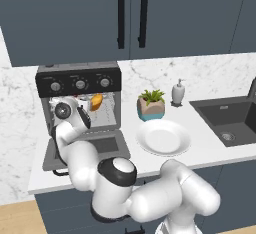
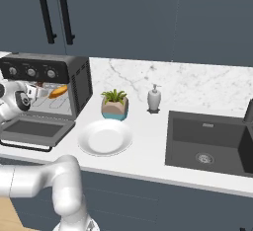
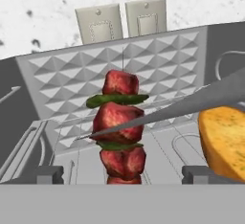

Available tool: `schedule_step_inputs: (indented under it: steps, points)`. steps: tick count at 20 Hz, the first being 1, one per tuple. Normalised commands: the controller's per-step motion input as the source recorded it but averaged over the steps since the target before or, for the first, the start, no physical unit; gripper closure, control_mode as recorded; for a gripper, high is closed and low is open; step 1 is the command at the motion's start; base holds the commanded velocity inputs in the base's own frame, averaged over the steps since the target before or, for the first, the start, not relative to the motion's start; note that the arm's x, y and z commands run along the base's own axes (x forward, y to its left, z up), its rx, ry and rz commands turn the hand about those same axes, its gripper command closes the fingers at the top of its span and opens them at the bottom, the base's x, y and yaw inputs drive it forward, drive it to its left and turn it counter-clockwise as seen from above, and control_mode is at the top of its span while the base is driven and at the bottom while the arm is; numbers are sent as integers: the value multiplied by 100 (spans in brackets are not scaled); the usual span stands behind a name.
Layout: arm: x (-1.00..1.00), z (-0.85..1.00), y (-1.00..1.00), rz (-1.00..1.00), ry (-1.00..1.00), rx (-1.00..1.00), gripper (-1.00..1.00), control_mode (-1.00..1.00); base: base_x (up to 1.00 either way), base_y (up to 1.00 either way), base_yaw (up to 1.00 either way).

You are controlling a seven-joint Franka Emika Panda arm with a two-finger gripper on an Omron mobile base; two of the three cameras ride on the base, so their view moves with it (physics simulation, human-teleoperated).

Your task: Pick up the kebab skewer and baguette bread, and place them inside the toaster oven. Close the toaster oven door and start by setting the timer.

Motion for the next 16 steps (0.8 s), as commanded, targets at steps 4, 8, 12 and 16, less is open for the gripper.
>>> schedule_step_inputs:
  steps: [4, 8, 12, 16]
  points:
    - [0, 18, 0, 0, 0, 0, -100, -100, 0, 0, 0]
    - [-36, 0, 0, 0, 0, 0, -100, -100, 0, 0, 0]
    - [-76, 4, 0, 0, 0, 0, -100, -100, 0, 0, 0]
    - [-78, 22, 0, 0, 5, 0, -100, -100, 0, 0, 0]
